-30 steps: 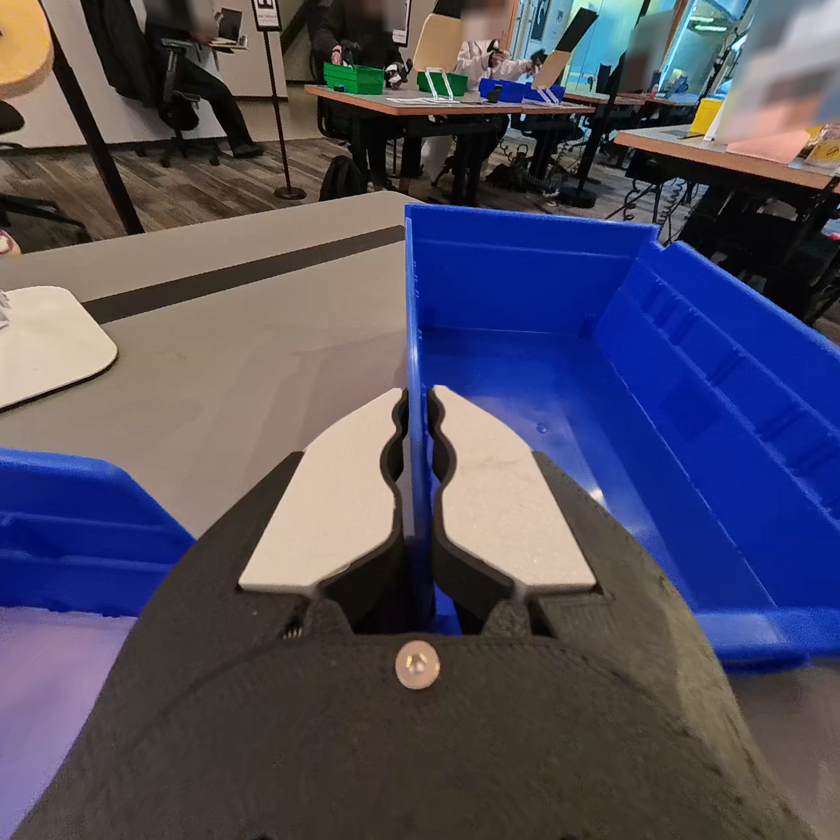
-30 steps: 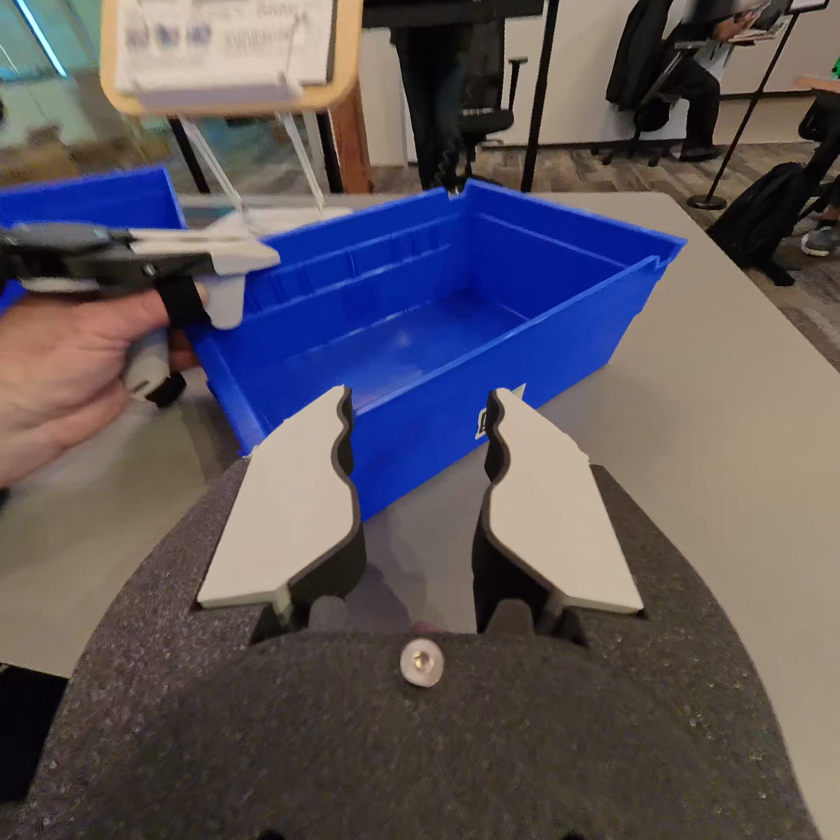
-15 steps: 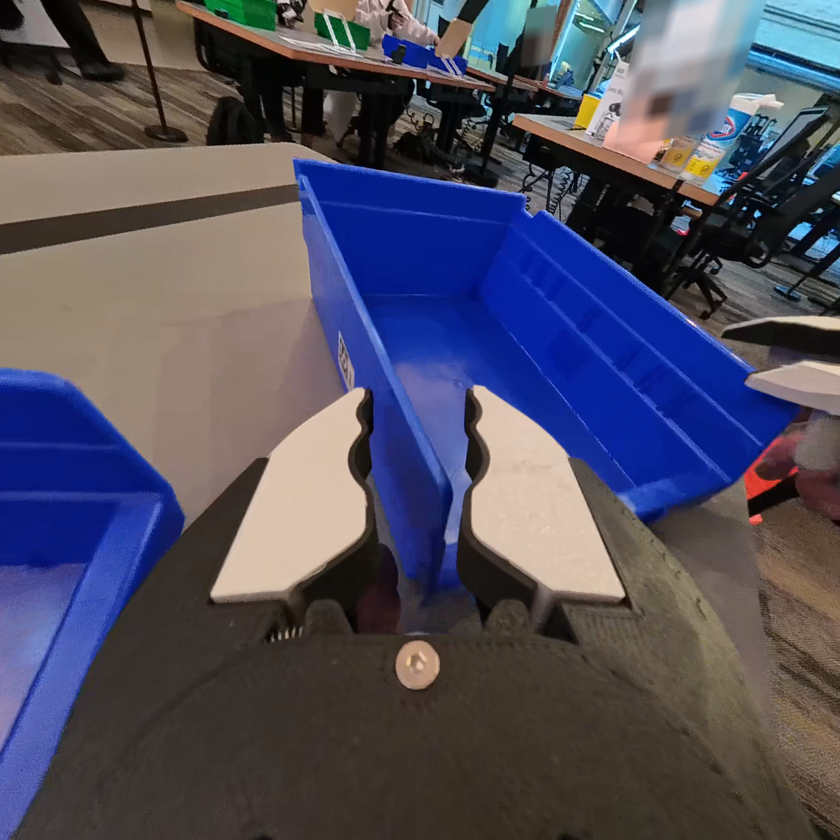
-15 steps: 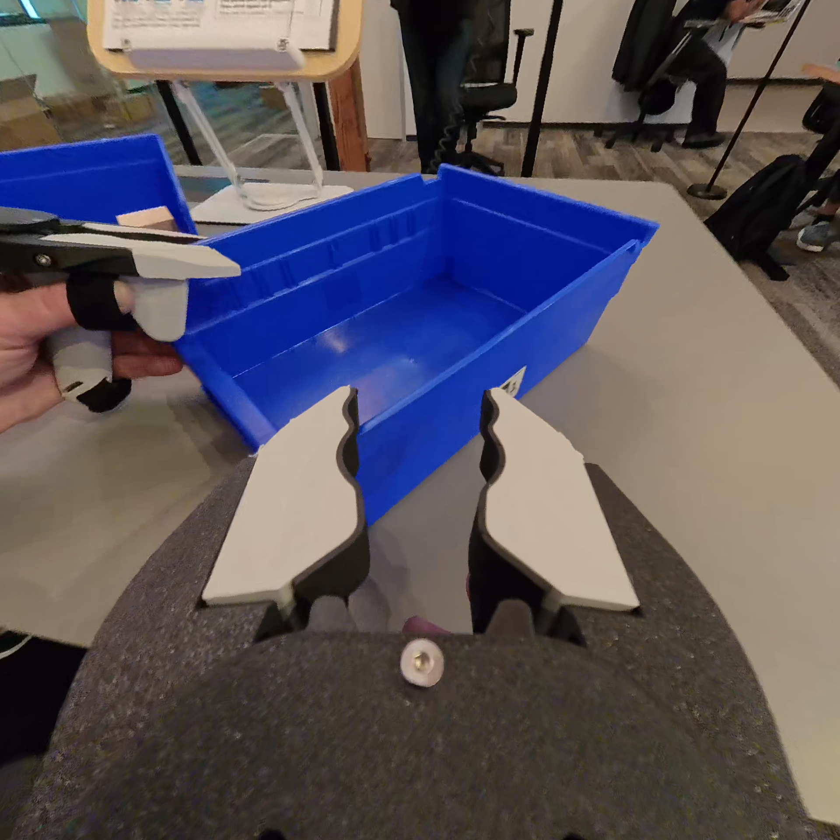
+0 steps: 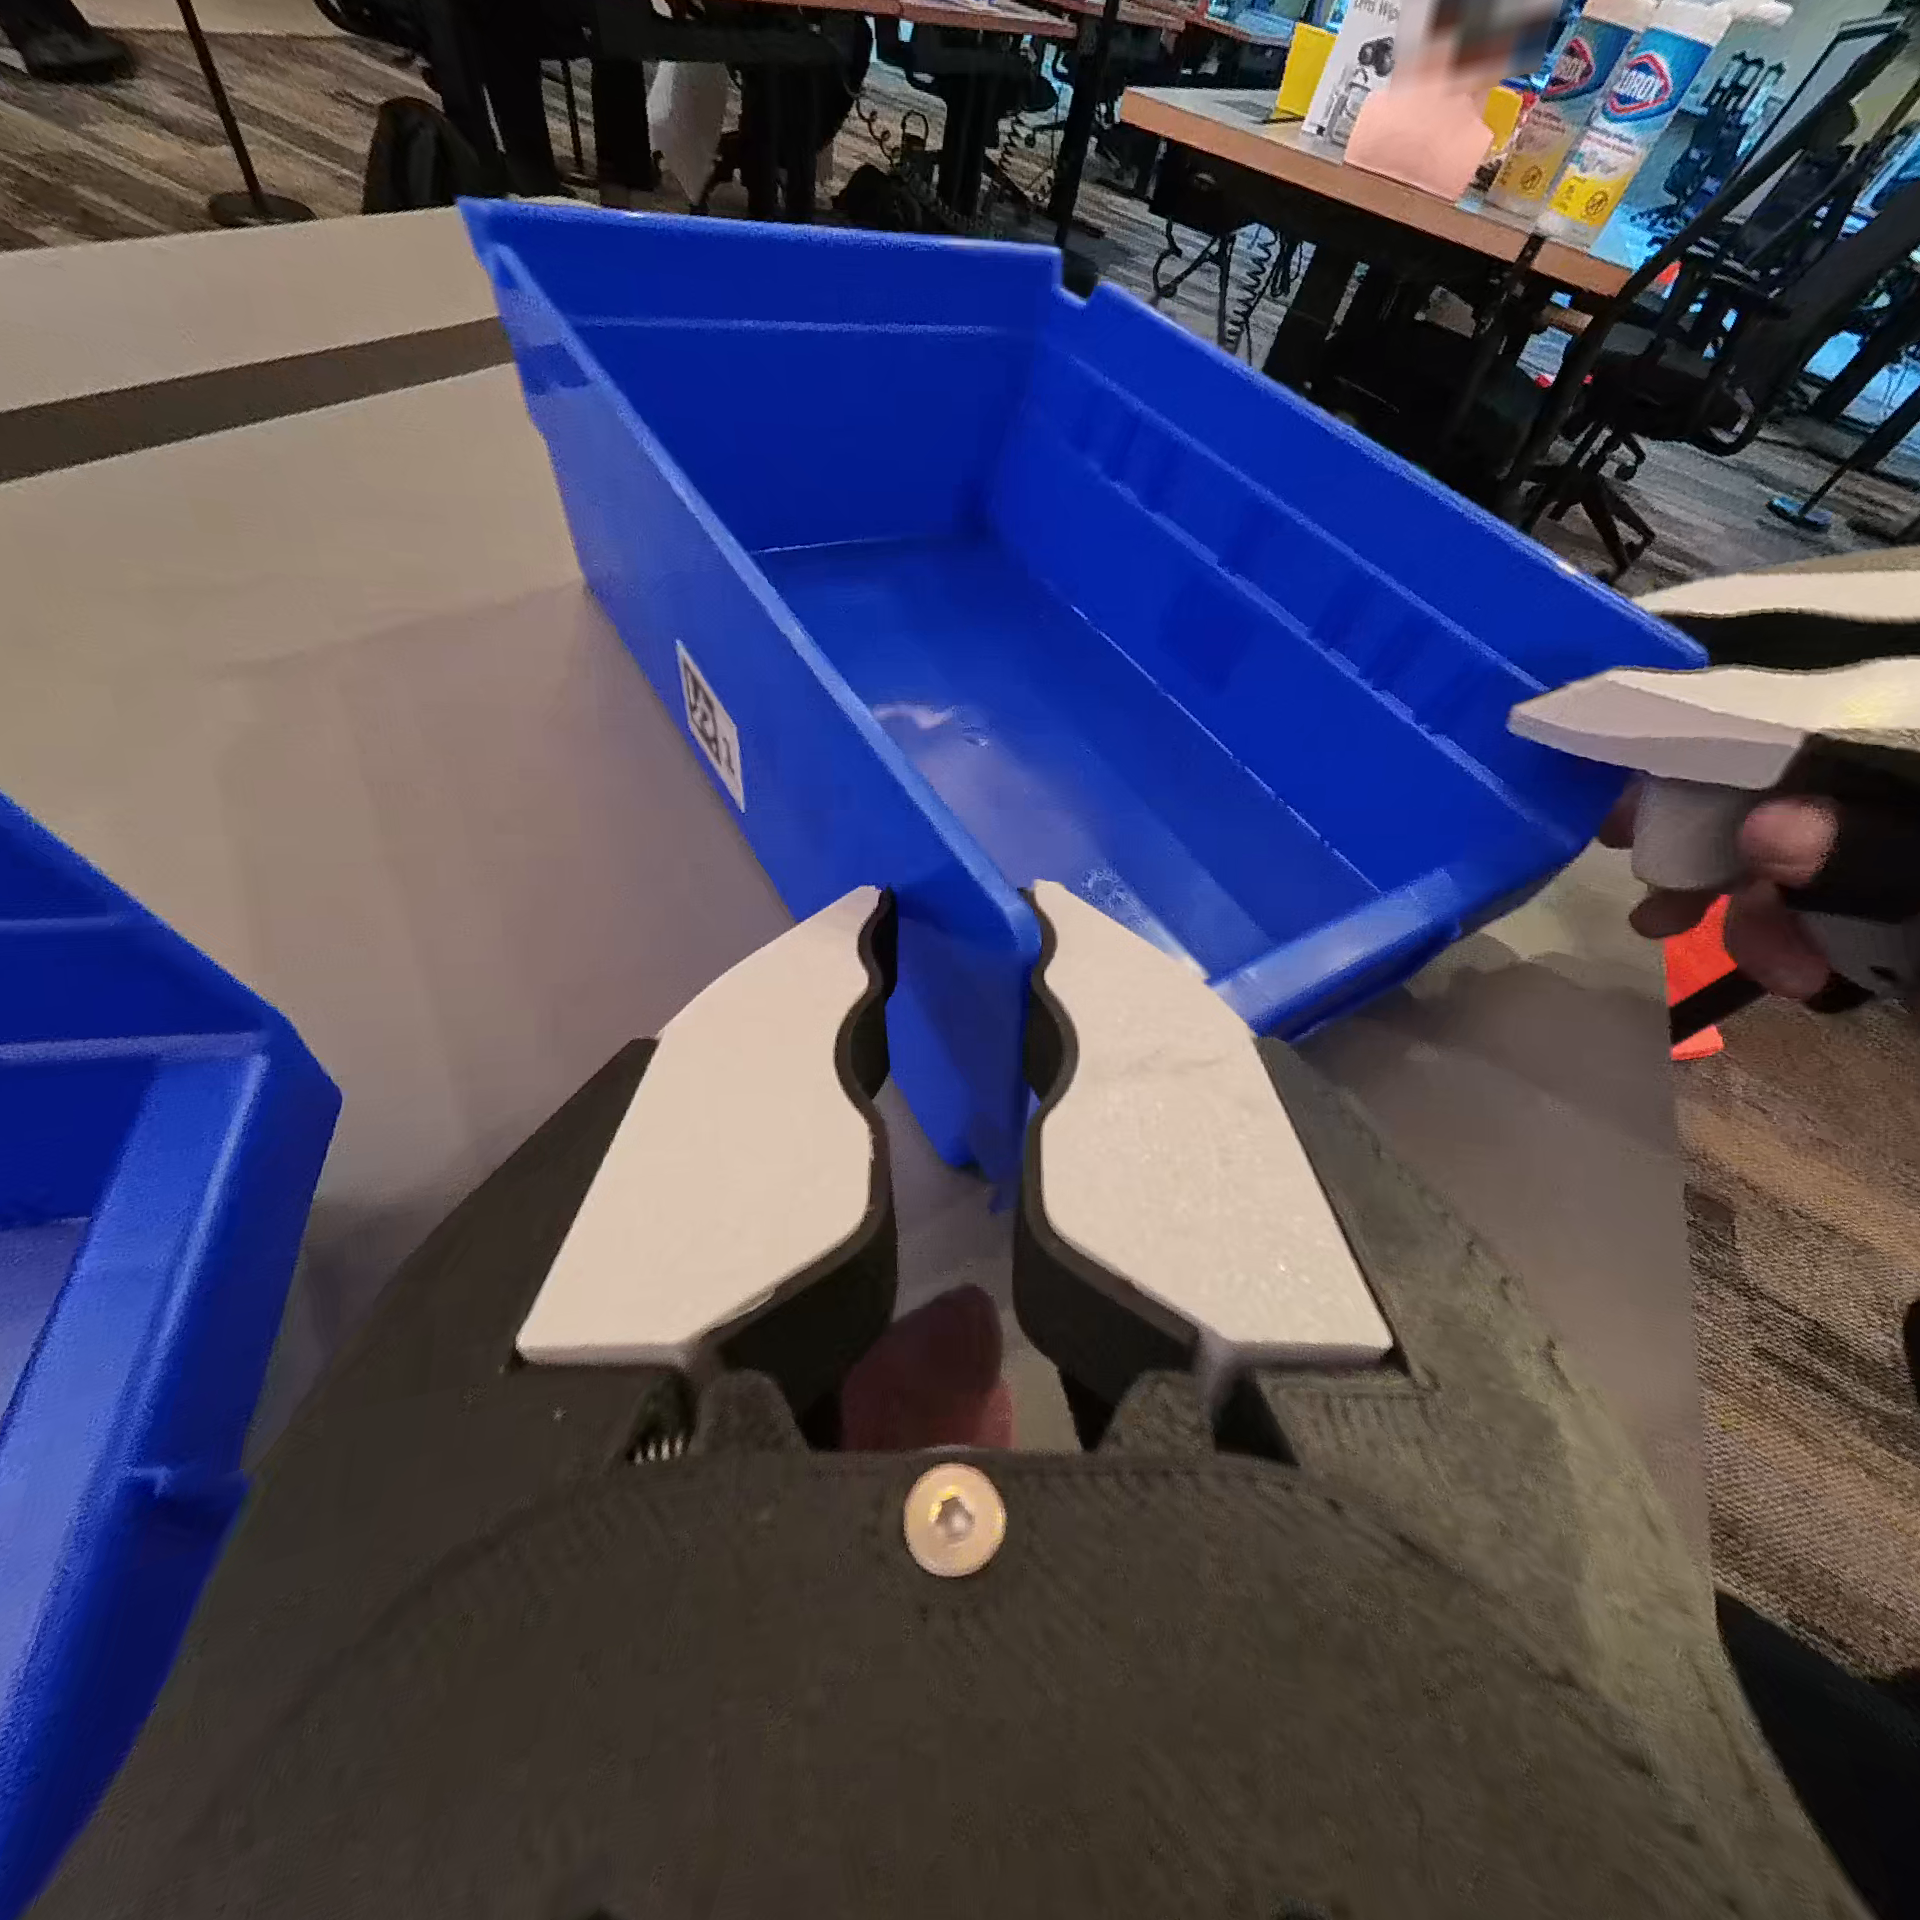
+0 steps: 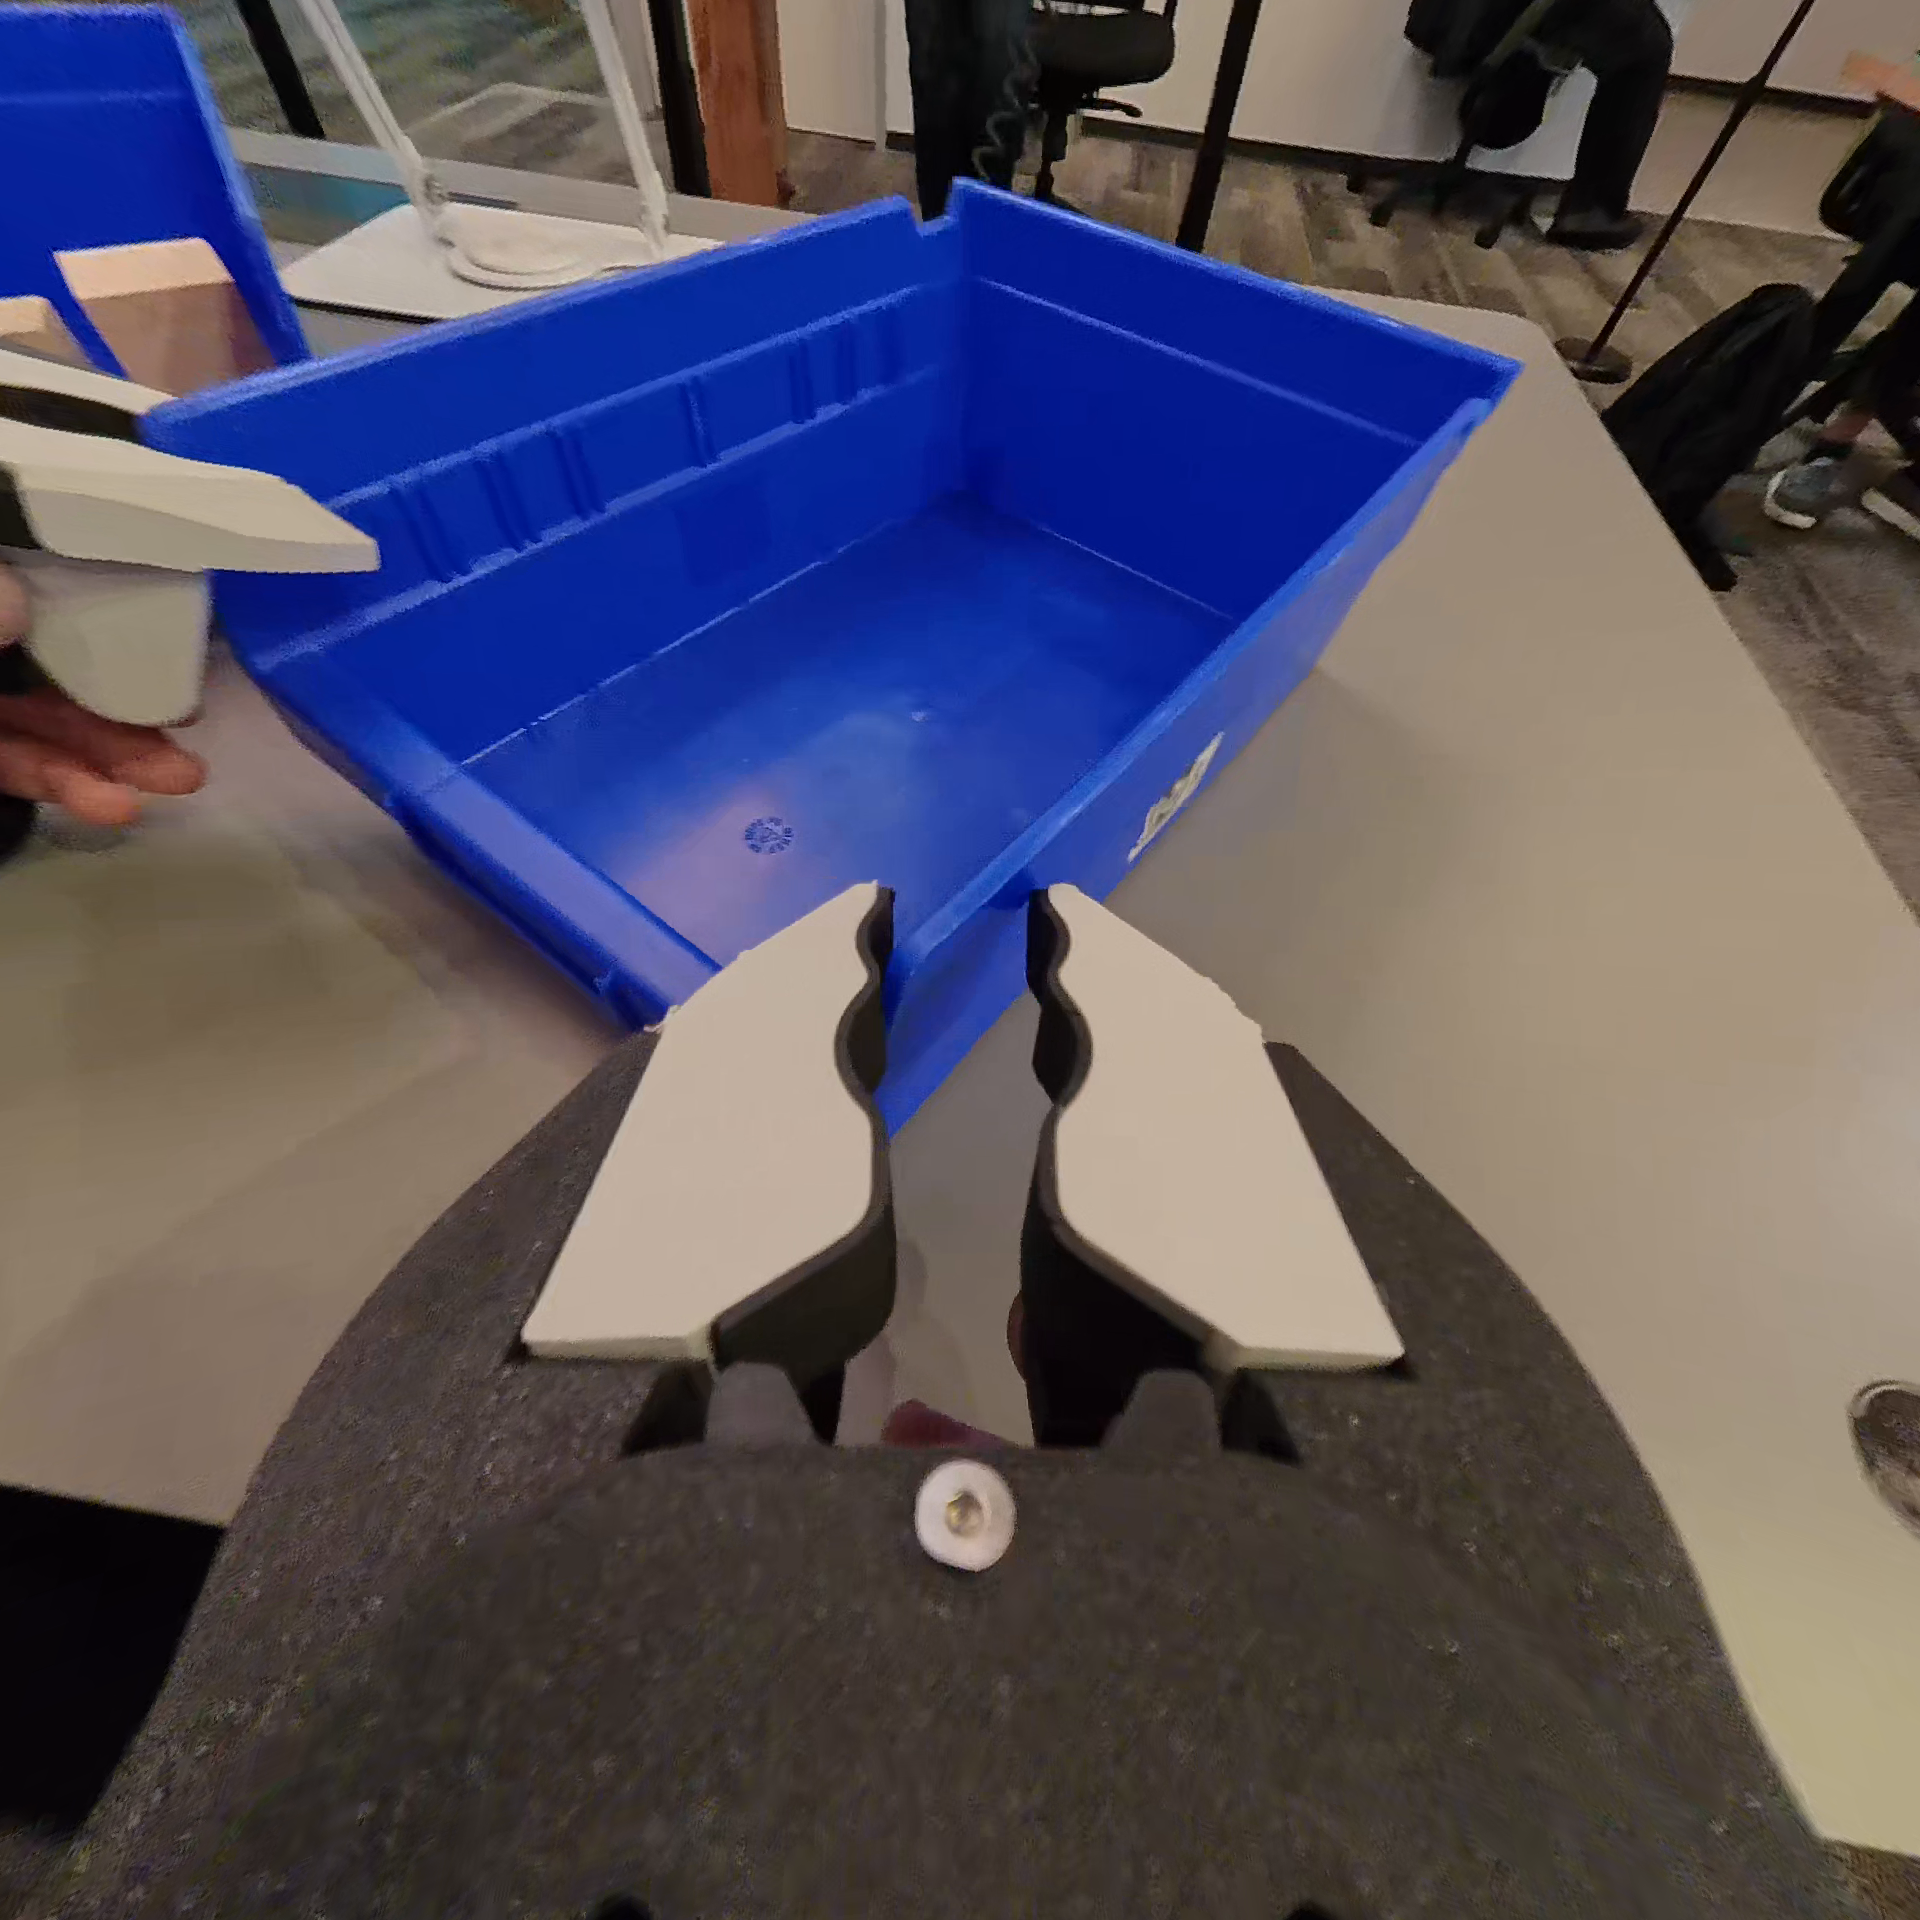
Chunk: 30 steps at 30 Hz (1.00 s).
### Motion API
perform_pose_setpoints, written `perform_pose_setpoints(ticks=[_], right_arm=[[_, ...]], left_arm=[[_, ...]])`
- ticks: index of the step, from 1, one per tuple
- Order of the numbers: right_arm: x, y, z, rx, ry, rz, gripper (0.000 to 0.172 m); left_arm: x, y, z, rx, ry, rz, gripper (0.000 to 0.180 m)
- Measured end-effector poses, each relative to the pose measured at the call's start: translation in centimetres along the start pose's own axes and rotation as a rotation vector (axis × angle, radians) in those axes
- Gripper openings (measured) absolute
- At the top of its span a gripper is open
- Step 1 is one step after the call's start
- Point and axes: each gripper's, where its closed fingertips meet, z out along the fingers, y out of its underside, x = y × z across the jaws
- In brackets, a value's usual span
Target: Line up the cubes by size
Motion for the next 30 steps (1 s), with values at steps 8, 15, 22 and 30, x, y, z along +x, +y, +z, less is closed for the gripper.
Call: perform_pose_setpoints(ticks=[8, 15, 22, 30], right_arm=[[5.4, -1.4, 4.3, -0.042, 0.05, -0.065, 0.013], [11.5, -3.1, 9.6, -0.058, 0.097, -0.103, 0.006], [15.7, -5.2, 15.2, -0.063, 0.087, -0.084, 0.004], [18.1, -7.1, 19.9, -0.067, 0.102, -0.084, 0.004]], left_arm=[[-0.5, -1.4, 3.6, 0.011, 0.002, -0.053, 0.027], [-1.3, -3.5, 8.4, 0.058, -0.015, -0.133, 0.032], [-3.6, -5.7, 12.6, 0.111, -0.051, -0.232, 0.035], [-7.1, -7.5, 15.9, 0.135, -0.097, -0.258, 0.035]])
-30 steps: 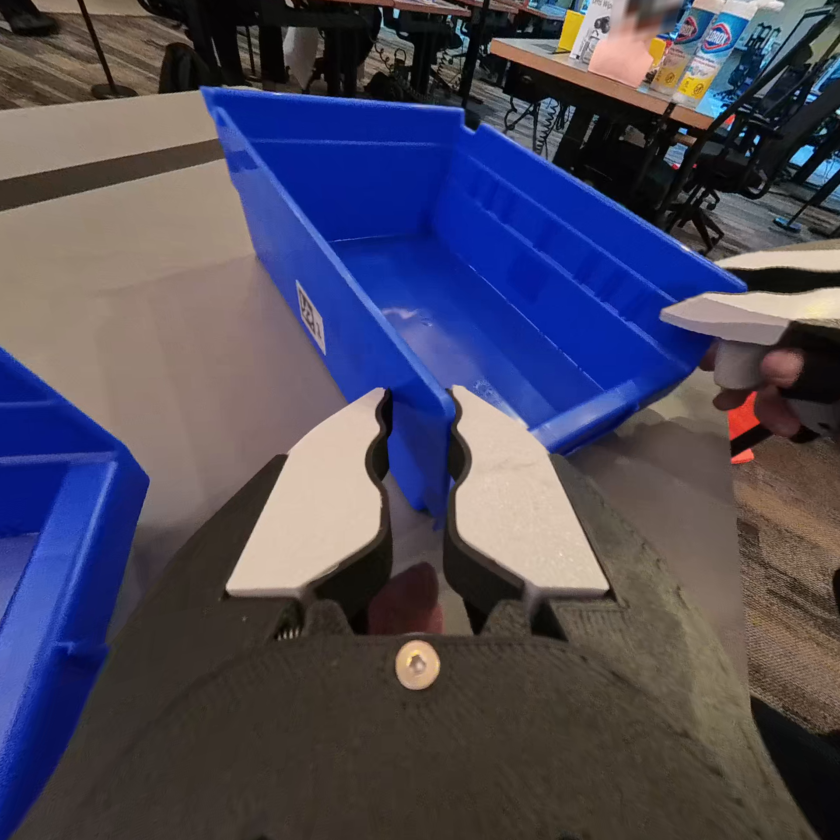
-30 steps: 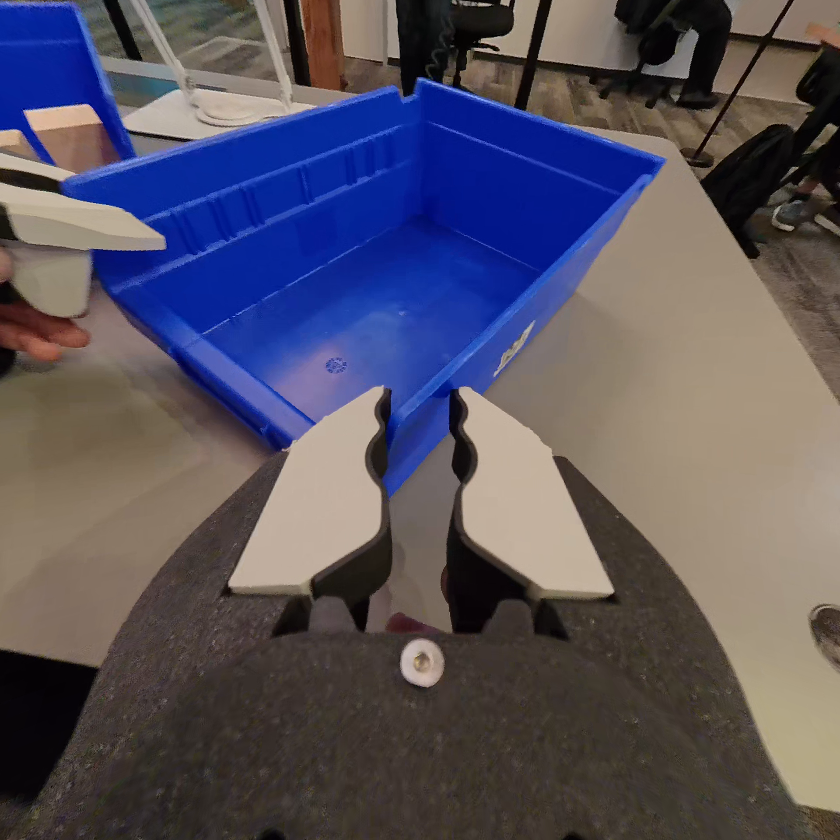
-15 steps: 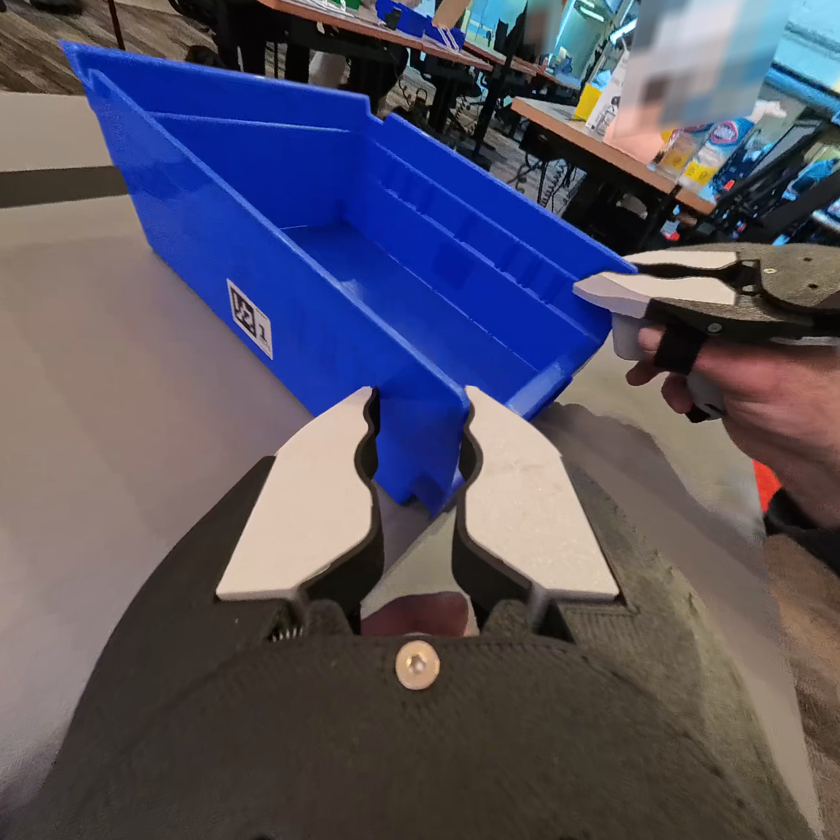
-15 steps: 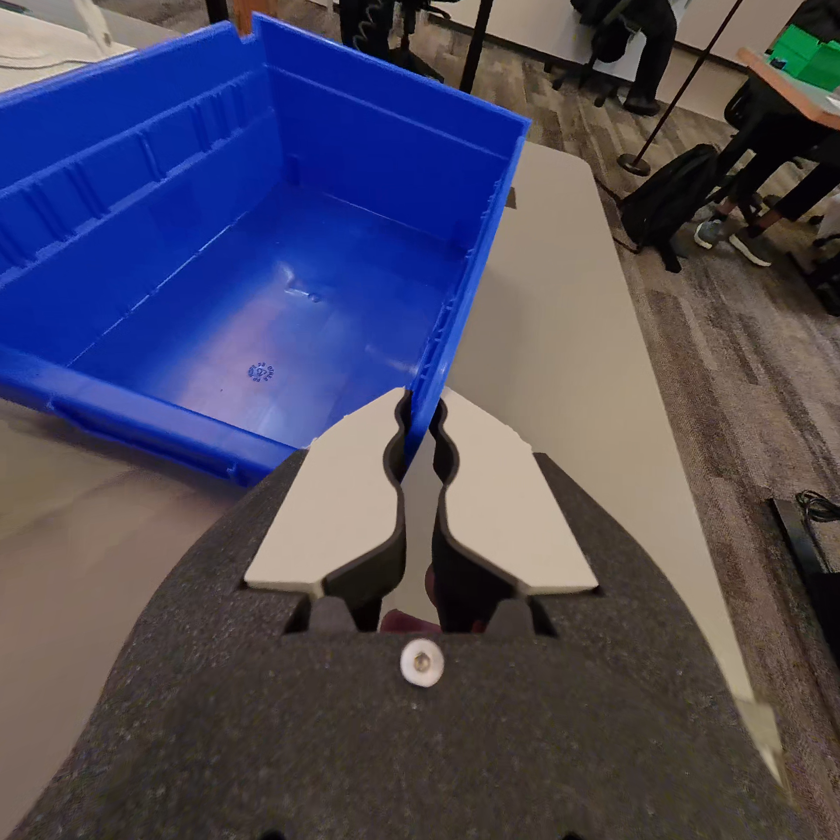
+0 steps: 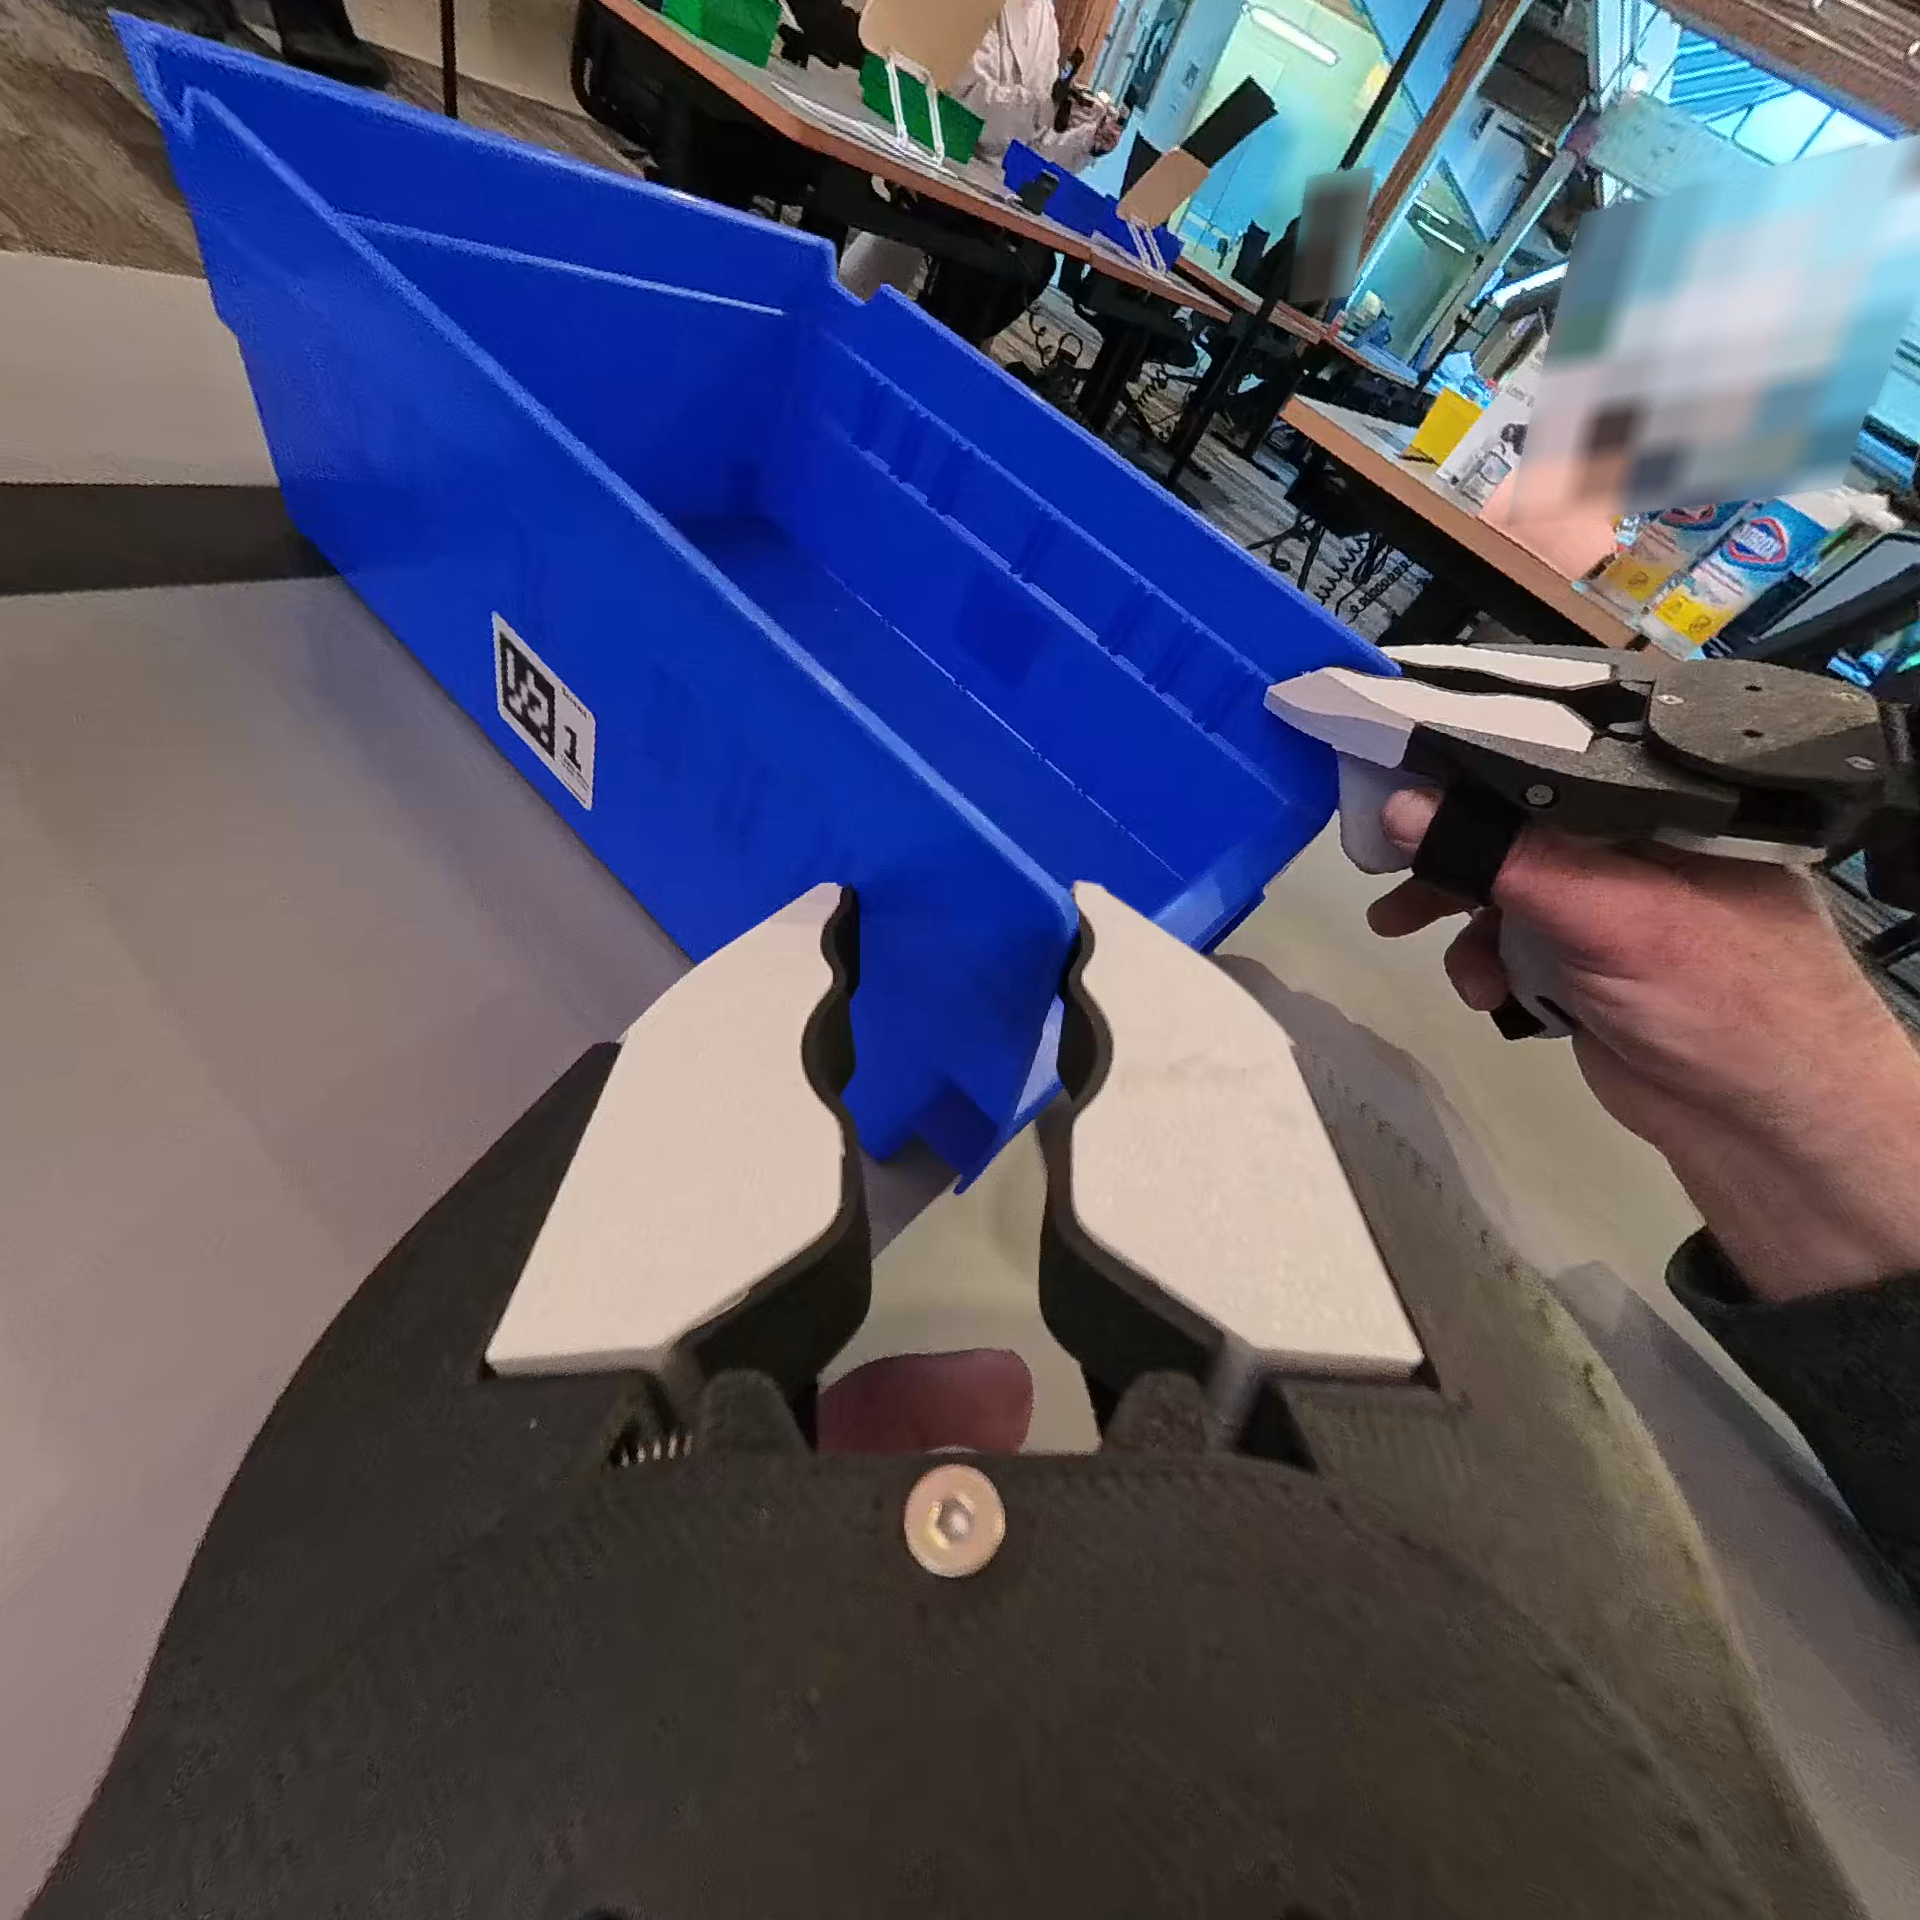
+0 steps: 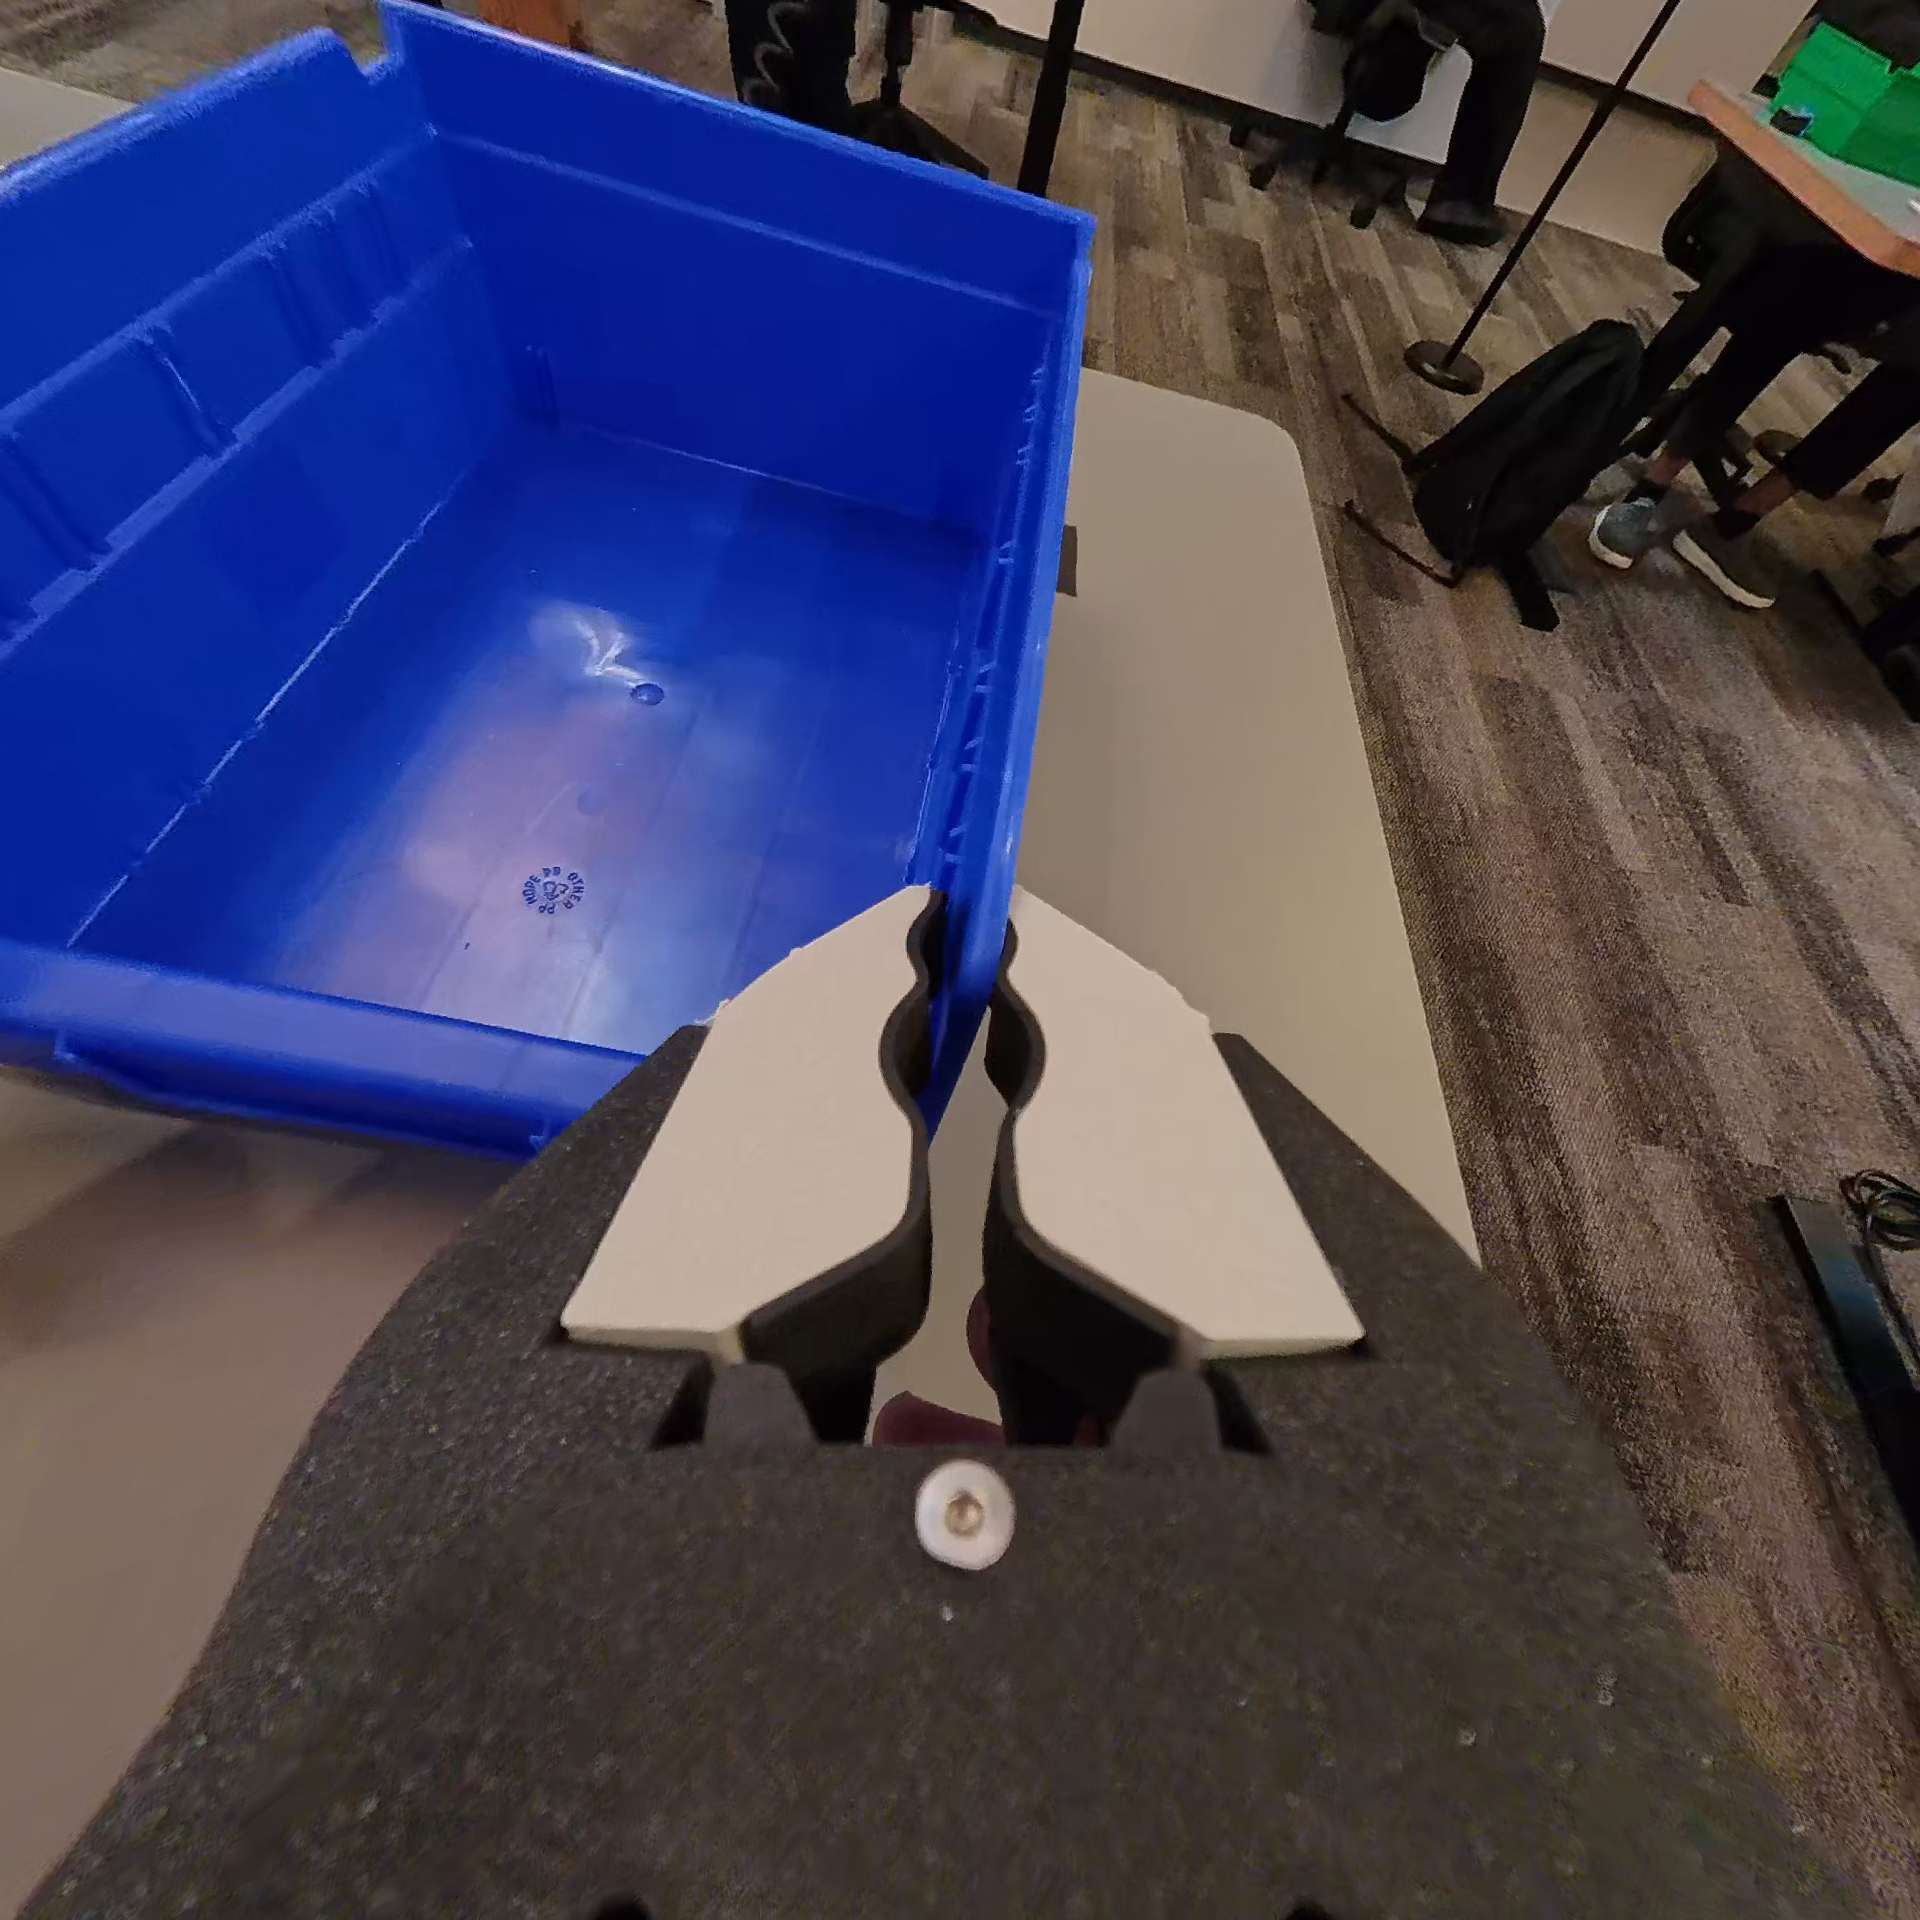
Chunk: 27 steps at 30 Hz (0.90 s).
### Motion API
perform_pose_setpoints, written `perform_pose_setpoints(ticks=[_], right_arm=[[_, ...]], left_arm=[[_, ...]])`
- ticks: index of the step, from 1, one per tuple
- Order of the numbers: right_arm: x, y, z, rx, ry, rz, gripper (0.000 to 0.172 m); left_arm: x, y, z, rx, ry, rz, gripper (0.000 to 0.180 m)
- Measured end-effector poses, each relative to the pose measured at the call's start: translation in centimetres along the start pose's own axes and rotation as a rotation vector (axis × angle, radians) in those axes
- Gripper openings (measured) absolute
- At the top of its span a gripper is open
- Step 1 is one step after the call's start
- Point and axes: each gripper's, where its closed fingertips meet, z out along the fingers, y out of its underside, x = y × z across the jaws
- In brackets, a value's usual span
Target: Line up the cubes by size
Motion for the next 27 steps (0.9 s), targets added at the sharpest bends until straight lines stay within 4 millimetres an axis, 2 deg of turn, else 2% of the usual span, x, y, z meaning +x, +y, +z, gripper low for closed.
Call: perform_pose_setpoints(ticks=[7, 9, 10, 11, 13, 15, 16, 18, 20, 22, 25, 27], right_arm=[[0.4, -0.7, 1.6, 0.005, 0.018, -0.005, 0.005], [0.4, -0.8, 1.7, 0.014, 0.014, -0.016, 0.006], [0.5, -0.8, 1.6, 0.015, 0.028, -0.025, 0.012], [0.7, -0.8, 1.5, 0.023, 0.057, -0.033, 0.029], [1.8, -1.2, 0.2, 0.048, 0.141, -0.049, 0.043], [2.5, -2.4, -2.3, 0.113, 0.229, -0.108, 0.045], [2.1, -3.3, -3.8, 0.151, 0.25, -0.15, 0.044], [-0.7, -5.1, -6.3, 0.218, 0.195, -0.222, 0.042], [-5.2, -6.6, -8.2, 0.27, 0.075, -0.299, 0.04], [-10.6, -7.6, -9.6, 0.312, -0.09, -0.317, 0.041], [-19.1, -8.1, -10.4, 0.321, -0.343, -0.282, 0.045], [-24.5, -8.0, -10.3, 0.318, -0.482, -0.285, 0.048]], left_arm=[[-1.3, -0.9, 1.2, 0.014, -0.029, 0.016, 0.034], [-1.4, -1.0, 1.3, 0.012, -0.032, 0.015, 0.047], [-1.4, -1.1, 1.2, 0.01, -0.039, 0.002, 0.06], [-1.5, -1.3, 0.9, 0.019, -0.055, -0.006, 0.073], [-1.4, -1.8, -0.4, 0.045, -0.075, 0.018, 0.087], [-0.4, -2.5, -2.7, 0.081, -0.074, 0.067, 0.096], [0.4, -2.8, -4.2, 0.094, -0.066, 0.096, 0.1], [2.4, -2.9, -7.8, 0.115, -0.034, 0.151, 0.1], [3.9, -2.4, -11.6, 0.122, -0.022, 0.201, 0.098], [4.7, -1.7, -15.4, 0.122, -0.031, 0.231, 0.097], [3.6, -1.0, -21.2, 0.13, -0.123, 0.28, 0.096], [1.8, -0.7, -25.1, 0.13, -0.221, 0.317, 0.097]])
